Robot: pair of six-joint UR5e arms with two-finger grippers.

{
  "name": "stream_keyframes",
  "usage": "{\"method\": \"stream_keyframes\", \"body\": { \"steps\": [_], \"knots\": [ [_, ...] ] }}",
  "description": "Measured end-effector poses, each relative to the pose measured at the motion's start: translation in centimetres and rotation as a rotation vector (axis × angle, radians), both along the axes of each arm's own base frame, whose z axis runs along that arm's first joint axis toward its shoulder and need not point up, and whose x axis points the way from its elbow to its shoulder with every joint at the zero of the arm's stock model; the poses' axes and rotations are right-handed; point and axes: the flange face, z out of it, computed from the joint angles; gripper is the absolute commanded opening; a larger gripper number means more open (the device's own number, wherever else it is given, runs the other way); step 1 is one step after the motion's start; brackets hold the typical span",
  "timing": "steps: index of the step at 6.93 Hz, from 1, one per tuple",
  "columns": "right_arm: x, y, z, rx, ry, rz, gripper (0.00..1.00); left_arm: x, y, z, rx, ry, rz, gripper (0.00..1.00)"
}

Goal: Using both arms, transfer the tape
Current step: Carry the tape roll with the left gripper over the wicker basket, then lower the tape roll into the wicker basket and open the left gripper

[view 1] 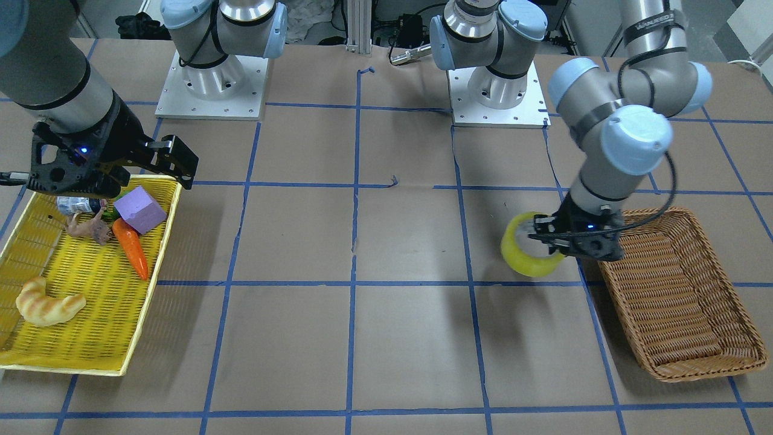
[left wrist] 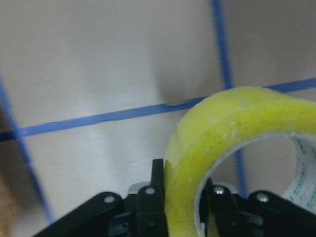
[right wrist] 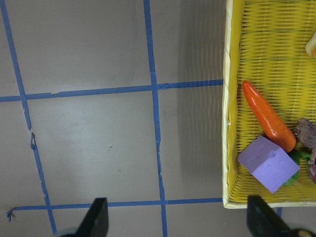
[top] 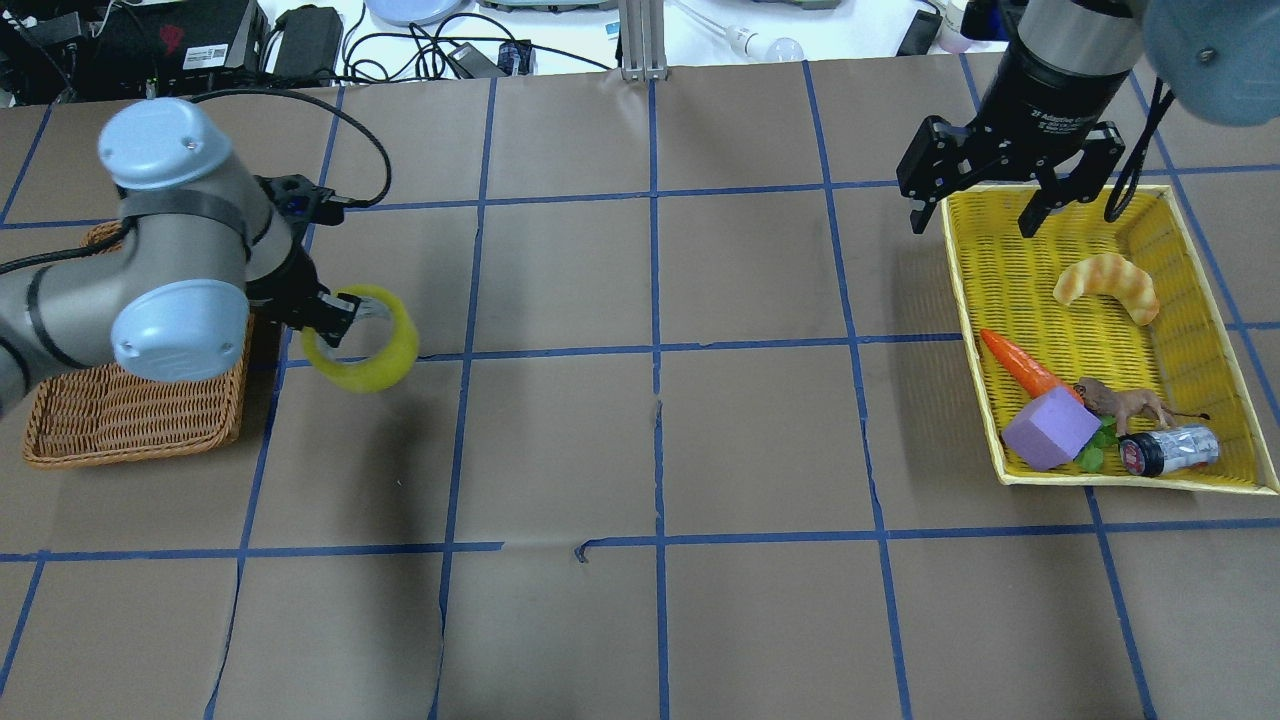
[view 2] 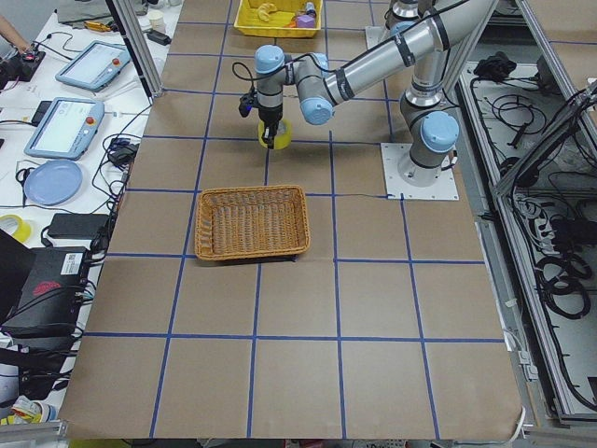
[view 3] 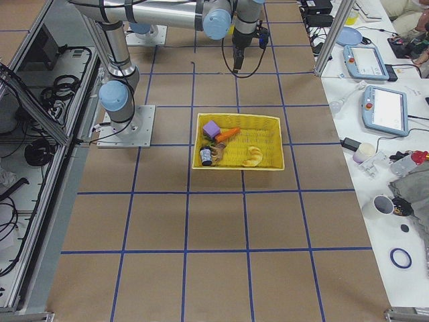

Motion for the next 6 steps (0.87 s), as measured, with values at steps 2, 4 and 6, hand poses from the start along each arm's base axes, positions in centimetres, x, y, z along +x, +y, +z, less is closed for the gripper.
{"method": "stream_keyframes", "body": {
  "steps": [2,4,6],
  "knots": [
    [0.2,0.2,0.3,-0.003,0.009,0.002,1.0,13.2,1.3,1.0,-0.03,0.016,0.003,0.0],
    [0.2,0.2,0.2,-0.008,0.012,0.003,1.0,20.3,1.8,0.5,-0.093,-0.001,-0.027,0.0],
    [0.2,0.1,0.0,-0.007,0.015,0.003,1.0,22.7,0.4,-1.0,-0.178,-0.068,-0.042,0.99]
  ]
}}
